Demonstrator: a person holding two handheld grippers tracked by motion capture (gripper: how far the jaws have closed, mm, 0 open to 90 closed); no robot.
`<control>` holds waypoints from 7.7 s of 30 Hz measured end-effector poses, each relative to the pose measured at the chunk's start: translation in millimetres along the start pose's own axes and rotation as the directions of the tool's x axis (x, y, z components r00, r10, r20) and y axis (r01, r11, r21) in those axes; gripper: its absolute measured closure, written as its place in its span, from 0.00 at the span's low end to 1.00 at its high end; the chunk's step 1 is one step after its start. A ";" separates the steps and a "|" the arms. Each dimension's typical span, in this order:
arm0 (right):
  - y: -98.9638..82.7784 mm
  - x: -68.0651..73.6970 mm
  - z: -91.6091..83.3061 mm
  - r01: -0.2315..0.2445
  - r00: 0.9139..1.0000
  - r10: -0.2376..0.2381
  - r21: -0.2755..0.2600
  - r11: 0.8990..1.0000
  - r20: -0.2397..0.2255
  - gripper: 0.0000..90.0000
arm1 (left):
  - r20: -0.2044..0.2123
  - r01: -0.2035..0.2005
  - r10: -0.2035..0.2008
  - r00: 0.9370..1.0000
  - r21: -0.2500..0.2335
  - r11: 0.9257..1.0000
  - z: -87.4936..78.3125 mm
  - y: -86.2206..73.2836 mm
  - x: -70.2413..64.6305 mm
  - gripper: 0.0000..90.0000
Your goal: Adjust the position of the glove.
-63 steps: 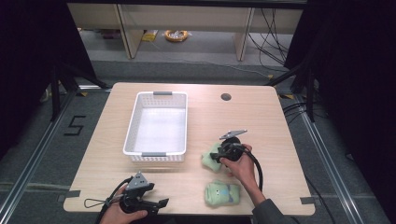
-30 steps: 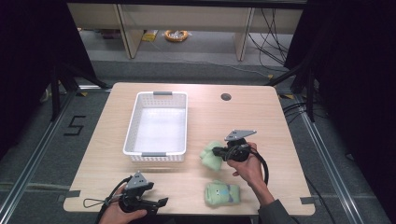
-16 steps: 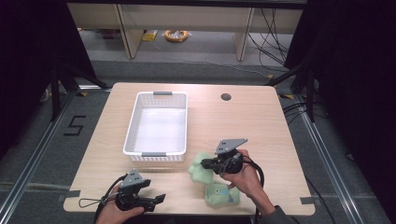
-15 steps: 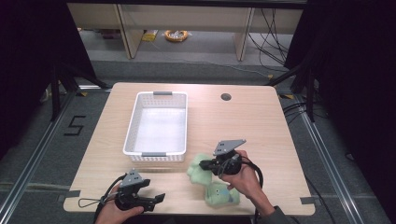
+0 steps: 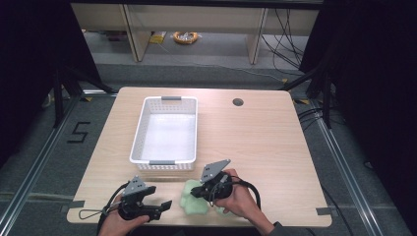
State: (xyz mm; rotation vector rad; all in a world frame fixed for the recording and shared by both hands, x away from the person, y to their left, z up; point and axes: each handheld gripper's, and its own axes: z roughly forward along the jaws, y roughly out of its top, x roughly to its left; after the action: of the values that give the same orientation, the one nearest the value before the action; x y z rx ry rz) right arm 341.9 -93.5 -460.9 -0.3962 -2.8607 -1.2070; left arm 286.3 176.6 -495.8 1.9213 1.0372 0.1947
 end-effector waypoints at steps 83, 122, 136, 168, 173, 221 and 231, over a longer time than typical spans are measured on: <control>-11.1 -8.2 -3.1 -0.021 0.993 0.000 0.179 0.984 0.114 0.98 | 0.124 -0.004 -0.003 0.992 0.056 0.998 34.4 24.5 -0.8 0.94; -38.1 -10.0 -45.6 -0.155 0.964 0.136 0.067 0.986 0.230 0.77 | 0.018 0.083 -0.083 0.996 -0.030 0.996 12.3 3.5 -3.2 0.52; -73.0 4.7 -70.2 -0.279 0.923 0.257 0.037 0.960 0.287 0.71 | 0.019 0.065 -0.065 0.998 -0.001 0.998 11.6 2.8 -10.9 0.37; -99.9 12.1 -65.6 -0.294 0.902 0.291 -0.041 0.955 0.319 0.97 | 0.010 0.050 -0.050 0.999 0.007 0.999 13.6 3.1 -10.1 0.34; -91.2 13.9 -76.4 -0.268 0.909 0.279 -0.079 0.960 0.310 0.97 | 0.020 0.070 -0.070 0.997 0.002 0.998 14.1 4.0 -9.4 0.34; 16.4 19.8 -11.9 -0.139 0.978 0.154 -0.107 0.984 0.142 0.97 | 0.085 -0.037 0.040 0.996 -0.033 0.999 7.7 10.5 -24.9 0.82; 10.4 32.5 -1.7 -0.191 0.976 0.199 -0.089 0.978 0.093 0.97 | 0.130 -0.016 0.015 0.991 0.006 1.000 -5.5 3.7 -12.9 0.85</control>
State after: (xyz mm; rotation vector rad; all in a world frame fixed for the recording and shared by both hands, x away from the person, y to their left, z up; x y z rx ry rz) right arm 312.7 -80.3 -448.8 -0.7426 -2.7786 -1.3019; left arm 277.5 170.0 -486.4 1.9222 0.9376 0.0743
